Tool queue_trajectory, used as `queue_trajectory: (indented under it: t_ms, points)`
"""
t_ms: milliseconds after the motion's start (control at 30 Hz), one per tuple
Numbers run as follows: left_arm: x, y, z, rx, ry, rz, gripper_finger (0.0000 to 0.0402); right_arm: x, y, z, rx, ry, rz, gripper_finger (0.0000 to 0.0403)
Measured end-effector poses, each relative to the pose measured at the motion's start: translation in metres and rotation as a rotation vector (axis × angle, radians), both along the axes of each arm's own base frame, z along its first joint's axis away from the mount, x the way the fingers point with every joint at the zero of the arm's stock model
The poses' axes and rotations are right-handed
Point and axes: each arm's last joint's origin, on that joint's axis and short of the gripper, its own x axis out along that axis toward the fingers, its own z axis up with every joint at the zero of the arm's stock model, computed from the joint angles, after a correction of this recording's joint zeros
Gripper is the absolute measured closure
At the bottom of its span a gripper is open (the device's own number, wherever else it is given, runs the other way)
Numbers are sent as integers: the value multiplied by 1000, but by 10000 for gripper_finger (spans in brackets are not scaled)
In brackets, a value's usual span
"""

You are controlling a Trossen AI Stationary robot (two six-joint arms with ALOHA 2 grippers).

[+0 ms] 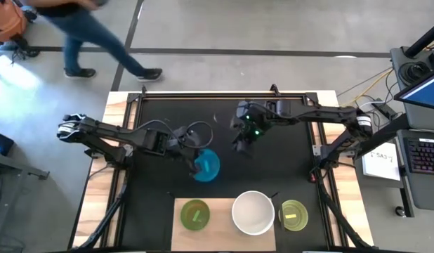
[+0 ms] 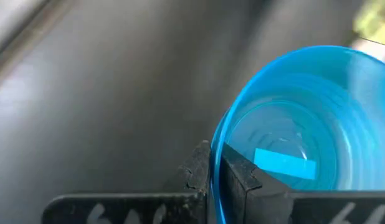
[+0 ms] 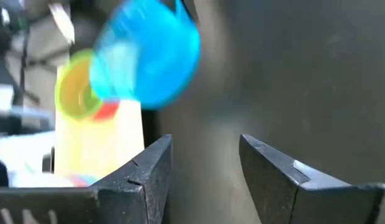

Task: Place and stack bowls onto a shelf
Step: Stack the light blue bowl on top of the light green bowl on the shelf

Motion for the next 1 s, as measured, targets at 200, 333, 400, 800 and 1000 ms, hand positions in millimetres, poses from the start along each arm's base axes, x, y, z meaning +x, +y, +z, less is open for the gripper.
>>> queue_trajectory:
  t_ms: [200, 333, 400, 800, 1000]
  points:
    - [-4, -28, 0, -191, 0, -91, 401, -11, 25, 2, 17, 72, 61, 236]
    - [-10, -52, 0, -309, 15, -130, 401, -20, 45, 6, 61, 125, 64, 236]
    - [-14, -64, -1, -350, 21, -129, 401, -24, 56, 7, 71, 143, 74, 237]
    - [-21, -116, -23, -420, 108, -159, 401, -42, 126, 2, 107, 278, 166, 237]
    - [-13, -120, -39, -367, 157, -184, 401, -56, 150, 0, 72, 333, 226, 236]
